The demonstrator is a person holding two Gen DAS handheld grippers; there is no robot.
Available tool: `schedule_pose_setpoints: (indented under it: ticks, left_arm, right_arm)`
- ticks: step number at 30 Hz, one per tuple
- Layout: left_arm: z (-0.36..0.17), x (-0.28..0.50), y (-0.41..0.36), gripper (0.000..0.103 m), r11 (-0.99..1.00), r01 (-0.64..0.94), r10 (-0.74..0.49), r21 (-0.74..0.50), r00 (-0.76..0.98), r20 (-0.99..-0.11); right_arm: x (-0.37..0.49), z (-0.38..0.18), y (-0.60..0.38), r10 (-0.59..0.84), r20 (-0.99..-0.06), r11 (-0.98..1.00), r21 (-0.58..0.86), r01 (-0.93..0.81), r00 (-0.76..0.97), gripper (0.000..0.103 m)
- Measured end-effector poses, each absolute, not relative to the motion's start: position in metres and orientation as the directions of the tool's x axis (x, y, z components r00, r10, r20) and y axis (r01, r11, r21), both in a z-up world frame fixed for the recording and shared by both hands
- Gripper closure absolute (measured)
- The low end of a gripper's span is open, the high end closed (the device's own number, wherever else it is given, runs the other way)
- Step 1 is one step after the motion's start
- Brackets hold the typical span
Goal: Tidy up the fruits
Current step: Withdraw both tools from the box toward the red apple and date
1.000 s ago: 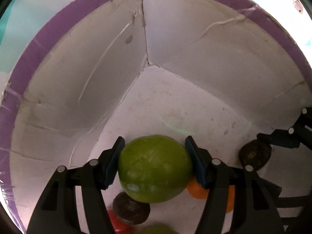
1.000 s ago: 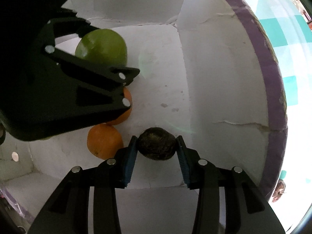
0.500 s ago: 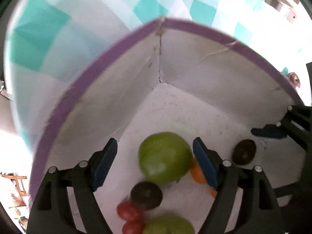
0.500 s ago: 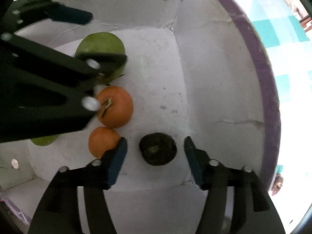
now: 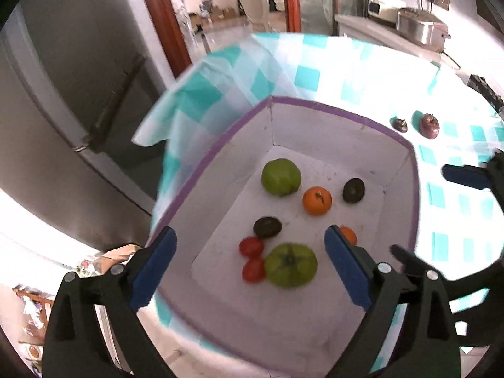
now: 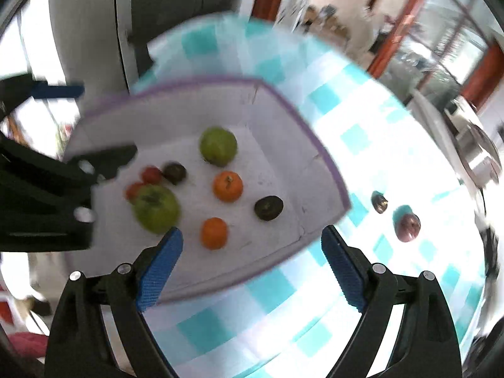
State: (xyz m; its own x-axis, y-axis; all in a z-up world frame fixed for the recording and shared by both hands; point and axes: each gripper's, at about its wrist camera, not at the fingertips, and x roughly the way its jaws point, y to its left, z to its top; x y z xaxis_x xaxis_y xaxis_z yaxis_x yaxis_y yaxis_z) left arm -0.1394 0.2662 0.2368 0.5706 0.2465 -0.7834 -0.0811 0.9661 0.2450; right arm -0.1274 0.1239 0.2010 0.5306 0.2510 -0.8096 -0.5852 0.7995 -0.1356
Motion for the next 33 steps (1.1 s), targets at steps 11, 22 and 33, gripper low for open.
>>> schedule_pose_setpoints:
  ticks: [11, 22, 33]
  left_arm:
    - [0.289, -0.239, 0.167, 0.002, 0.985, -0.044, 0.136, 0.165, 0.782, -0.608]
    - [0.225, -0.238, 0.028, 0.002, 0.939, 0.32, -0.132, 0.126, 0.673, -0.727]
    - [0.145, -0.16, -0.038, 0.002, 0.921, 0.378, -0.13, 0.091, 0.522, -0.843]
  right_arm:
    - [-0.264, 0.258, -0.014, 0.221, -0.606, 0.951, -0.04, -0.307, 0.764, 0.017]
    - [-0.293, 0.195, -0.149, 0.12, -0.672, 0.988, 0.152, -0.022, 0.73, 0.016]
    - [-0.216, 0.121, -0.217, 0.03, -0.835, 0.987, 0.112, 0.117, 0.549, 0.018]
